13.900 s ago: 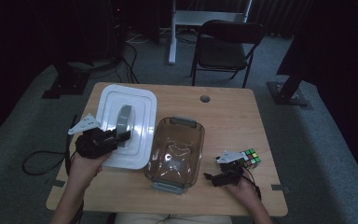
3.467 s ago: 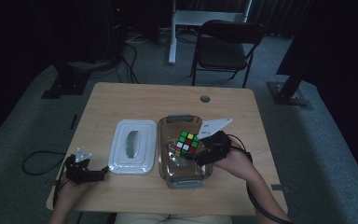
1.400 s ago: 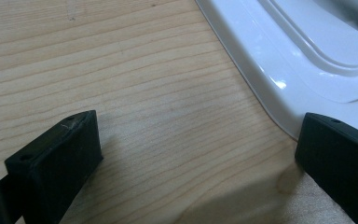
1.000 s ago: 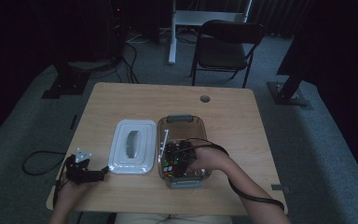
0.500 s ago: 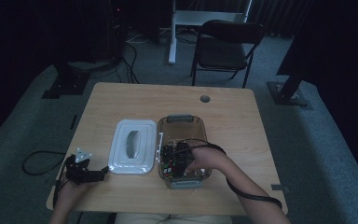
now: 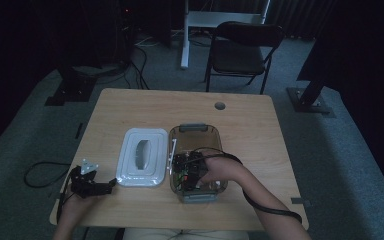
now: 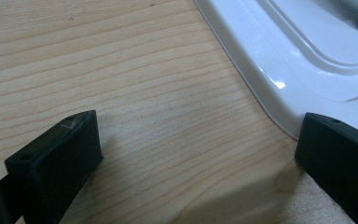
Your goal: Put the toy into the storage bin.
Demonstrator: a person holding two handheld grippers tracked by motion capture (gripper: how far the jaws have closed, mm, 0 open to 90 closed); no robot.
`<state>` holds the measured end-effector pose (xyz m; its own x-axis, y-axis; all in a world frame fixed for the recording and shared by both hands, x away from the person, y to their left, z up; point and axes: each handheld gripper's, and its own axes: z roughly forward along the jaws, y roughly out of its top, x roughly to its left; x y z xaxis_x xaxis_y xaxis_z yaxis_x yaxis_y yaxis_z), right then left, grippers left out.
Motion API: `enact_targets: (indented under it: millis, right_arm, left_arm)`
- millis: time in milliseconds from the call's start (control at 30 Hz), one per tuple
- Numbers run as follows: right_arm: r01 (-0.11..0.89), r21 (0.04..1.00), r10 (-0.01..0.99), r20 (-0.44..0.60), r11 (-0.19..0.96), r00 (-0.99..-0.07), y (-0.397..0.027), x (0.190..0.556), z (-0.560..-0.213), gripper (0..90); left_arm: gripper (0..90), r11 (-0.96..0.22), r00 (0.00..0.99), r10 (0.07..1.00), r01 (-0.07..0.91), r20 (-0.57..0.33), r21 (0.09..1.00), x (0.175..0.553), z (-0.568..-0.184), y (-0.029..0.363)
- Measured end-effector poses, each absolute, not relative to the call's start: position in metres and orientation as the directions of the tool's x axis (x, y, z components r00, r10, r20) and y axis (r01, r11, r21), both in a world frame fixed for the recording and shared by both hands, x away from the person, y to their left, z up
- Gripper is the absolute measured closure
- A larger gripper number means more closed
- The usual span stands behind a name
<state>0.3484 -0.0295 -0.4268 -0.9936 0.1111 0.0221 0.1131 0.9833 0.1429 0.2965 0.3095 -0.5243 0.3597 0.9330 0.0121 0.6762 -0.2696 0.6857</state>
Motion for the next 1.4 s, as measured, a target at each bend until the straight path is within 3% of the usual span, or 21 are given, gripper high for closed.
enact_targets:
  millis: [600,1100,1400]
  right_arm:
    - [0.22,0.387,0.218,0.049,0.896,-0.975,-0.072,0.351,-0.407,25.1]
    - [0.288,0.637,0.332,0.053,0.715,-0.942,-0.114,0.348,-0.394,11.1]
    - [0.329,0.742,0.438,0.054,0.584,-0.897,-0.143,0.35,-0.39,11.0]
  left_arm:
    - [0.7,-0.273,0.362,0.932,0.675,0.015,0.685,0.296,-0.524,0.31]
    - [0.7,-0.27,0.36,0.933,0.676,0.012,0.685,0.296,-0.524,0.309]
    - [0.7,-0.272,0.361,0.932,0.675,0.014,0.685,0.296,-0.524,0.31]
